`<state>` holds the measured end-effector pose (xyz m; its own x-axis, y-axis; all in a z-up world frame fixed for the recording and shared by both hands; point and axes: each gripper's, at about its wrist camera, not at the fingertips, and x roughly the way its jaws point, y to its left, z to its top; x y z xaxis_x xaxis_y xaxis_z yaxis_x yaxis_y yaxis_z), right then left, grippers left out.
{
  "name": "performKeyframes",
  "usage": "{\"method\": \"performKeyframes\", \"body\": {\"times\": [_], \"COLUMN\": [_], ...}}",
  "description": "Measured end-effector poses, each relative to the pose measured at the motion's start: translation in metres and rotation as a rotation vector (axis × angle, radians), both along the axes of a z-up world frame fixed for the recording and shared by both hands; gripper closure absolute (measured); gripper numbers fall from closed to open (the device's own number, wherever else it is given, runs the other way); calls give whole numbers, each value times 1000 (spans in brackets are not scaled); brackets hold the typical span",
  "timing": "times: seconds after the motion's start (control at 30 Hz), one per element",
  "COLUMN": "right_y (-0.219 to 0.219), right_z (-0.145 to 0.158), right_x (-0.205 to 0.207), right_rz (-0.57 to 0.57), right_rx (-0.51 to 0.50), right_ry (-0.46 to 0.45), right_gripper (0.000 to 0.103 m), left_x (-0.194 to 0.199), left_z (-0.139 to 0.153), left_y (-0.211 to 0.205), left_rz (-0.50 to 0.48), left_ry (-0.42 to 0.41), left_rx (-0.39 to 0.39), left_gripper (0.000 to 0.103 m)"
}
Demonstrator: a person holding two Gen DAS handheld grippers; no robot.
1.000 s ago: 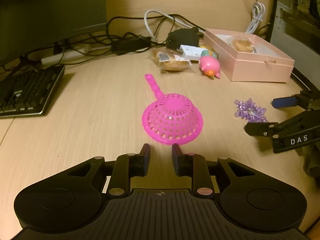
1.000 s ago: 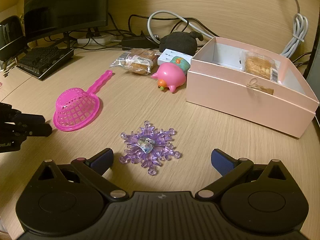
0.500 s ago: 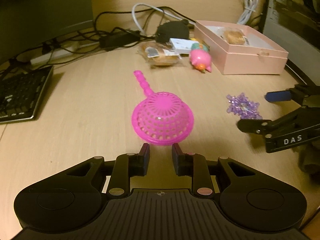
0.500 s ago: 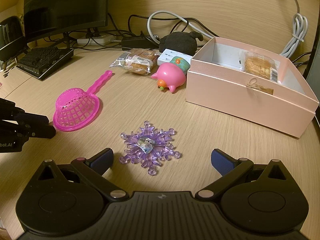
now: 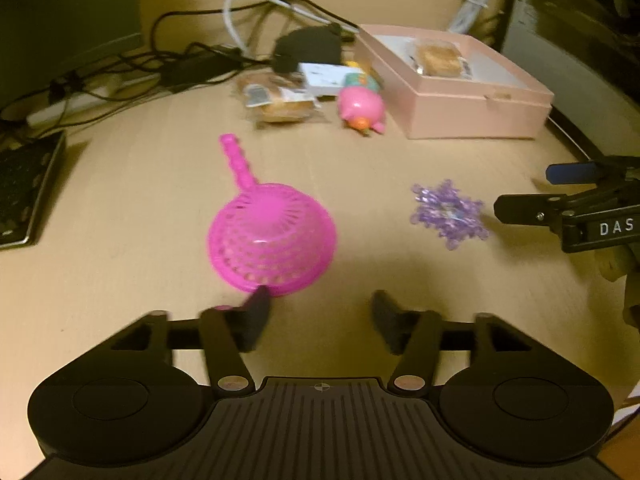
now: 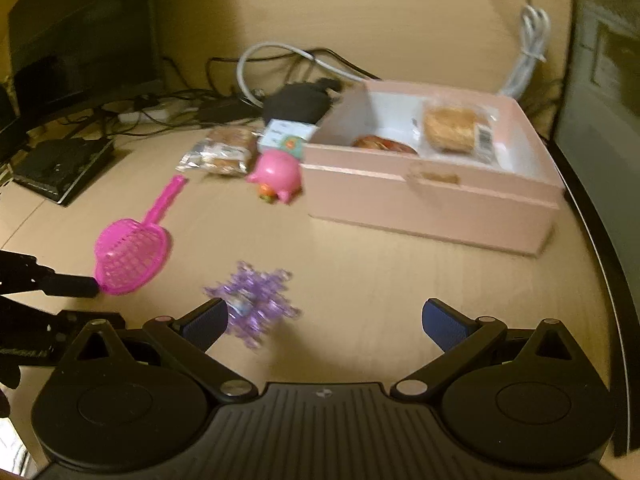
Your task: Organize objects
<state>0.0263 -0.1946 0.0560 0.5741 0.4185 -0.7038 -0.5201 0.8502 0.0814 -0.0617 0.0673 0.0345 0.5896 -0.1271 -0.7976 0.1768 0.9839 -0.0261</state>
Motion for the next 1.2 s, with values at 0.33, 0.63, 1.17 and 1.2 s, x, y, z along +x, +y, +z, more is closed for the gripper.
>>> {"method": "performKeyframes", "body": {"times": [0.33,0.63,1.17,1.2], "right_y": [-18,-12,67,69], "right_z": [-4,-2,-24,-23], "right_x": [-7,-14,-7,-8], "right_rz": [-60,-35,103,103], "right_rx": [-12,-31,-72,-74], "right_ry": [-1,-23,-14,-13], "right_gripper": [0,0,7,14], "left_x": [2,28,21,20], "left_z": [2,4,-4,-4], "left_y": [-13,0,26,30], "left_rz": [55,261,218,212], "left_ry": [-5,-157,-193,-192], "left_rx": [1,52,-32,-54], "left_gripper": [21,21,35,36]}}
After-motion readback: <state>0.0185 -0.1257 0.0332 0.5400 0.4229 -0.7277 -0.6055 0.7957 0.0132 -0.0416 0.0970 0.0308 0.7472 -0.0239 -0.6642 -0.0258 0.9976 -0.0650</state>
